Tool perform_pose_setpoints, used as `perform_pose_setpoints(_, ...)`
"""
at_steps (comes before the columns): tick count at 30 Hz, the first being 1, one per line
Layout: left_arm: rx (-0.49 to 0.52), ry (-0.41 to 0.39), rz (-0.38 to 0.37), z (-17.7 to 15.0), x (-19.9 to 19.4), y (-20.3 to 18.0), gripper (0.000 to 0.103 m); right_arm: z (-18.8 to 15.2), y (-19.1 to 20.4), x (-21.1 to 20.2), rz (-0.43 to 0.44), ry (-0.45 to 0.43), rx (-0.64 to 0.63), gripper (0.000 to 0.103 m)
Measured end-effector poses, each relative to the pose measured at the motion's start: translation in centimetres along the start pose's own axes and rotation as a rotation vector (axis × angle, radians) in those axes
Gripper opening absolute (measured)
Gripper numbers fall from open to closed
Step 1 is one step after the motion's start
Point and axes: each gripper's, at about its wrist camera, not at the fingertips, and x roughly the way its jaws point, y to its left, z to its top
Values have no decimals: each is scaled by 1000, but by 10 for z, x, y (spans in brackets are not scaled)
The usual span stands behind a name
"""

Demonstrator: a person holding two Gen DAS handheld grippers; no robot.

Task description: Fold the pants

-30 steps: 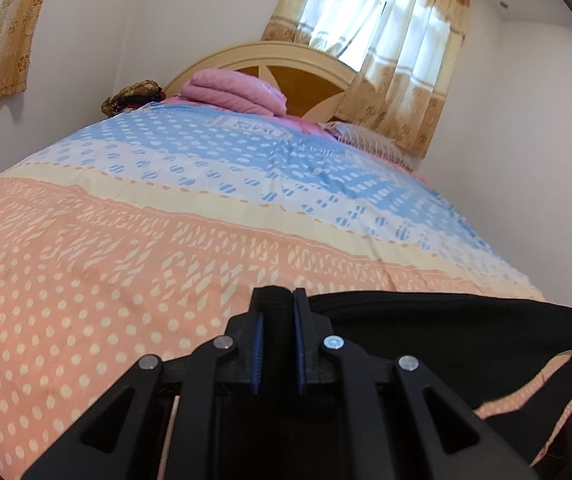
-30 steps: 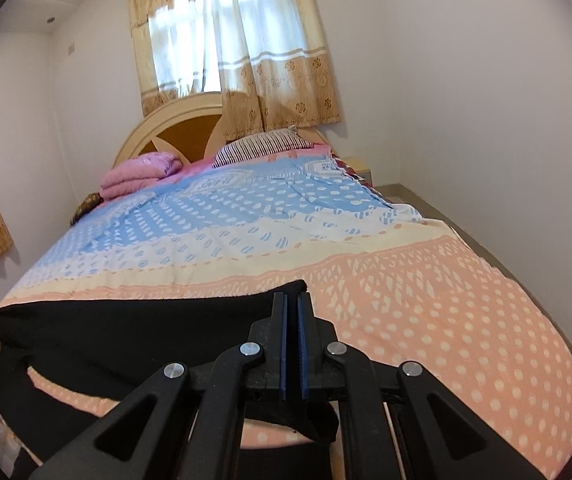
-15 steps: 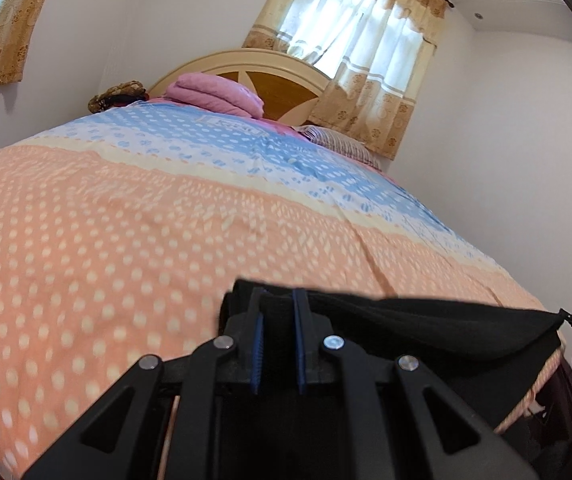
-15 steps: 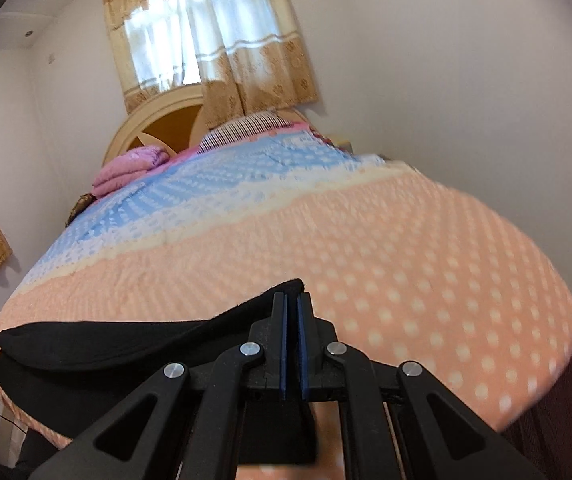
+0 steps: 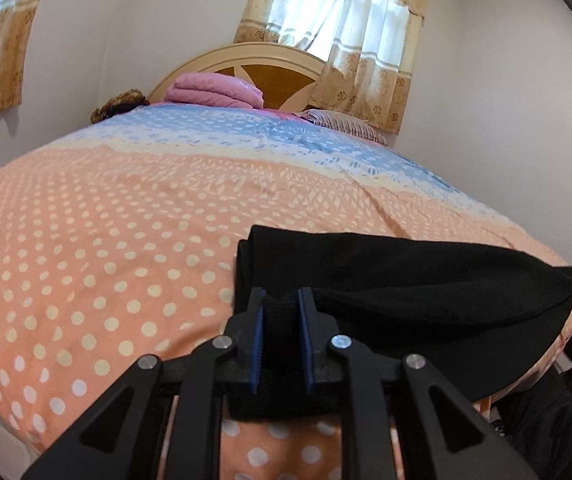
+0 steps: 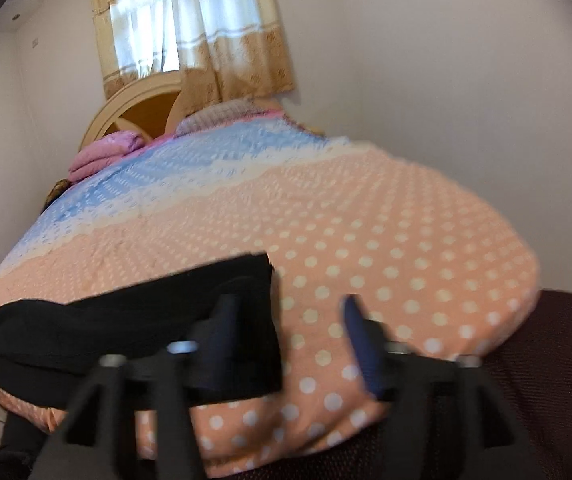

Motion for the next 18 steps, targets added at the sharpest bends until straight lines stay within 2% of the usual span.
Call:
perform_pose_setpoints(4, 52, 1, 38, -2, -3, -6, 22, 4, 38, -29, 28, -43, -73, 62)
perform_pose_setpoints(8, 114, -1, 74, -4, -5, -13, 22, -7, 132, -35, 135, -11, -292, 62)
perform_pose_setpoints(11, 164, 1, 100, -5, -5, -20, 22, -34, 218, -29, 250, 22, -510, 62)
perform_pose_setpoints(14, 206, 6, 118, -6, -4, -23, 22, -62, 286, -17, 339, 48, -663, 62)
perform_pose_setpoints(18, 269, 21, 121, -6, -1, -28, 17, -99, 355, 9, 352, 79, -857, 62)
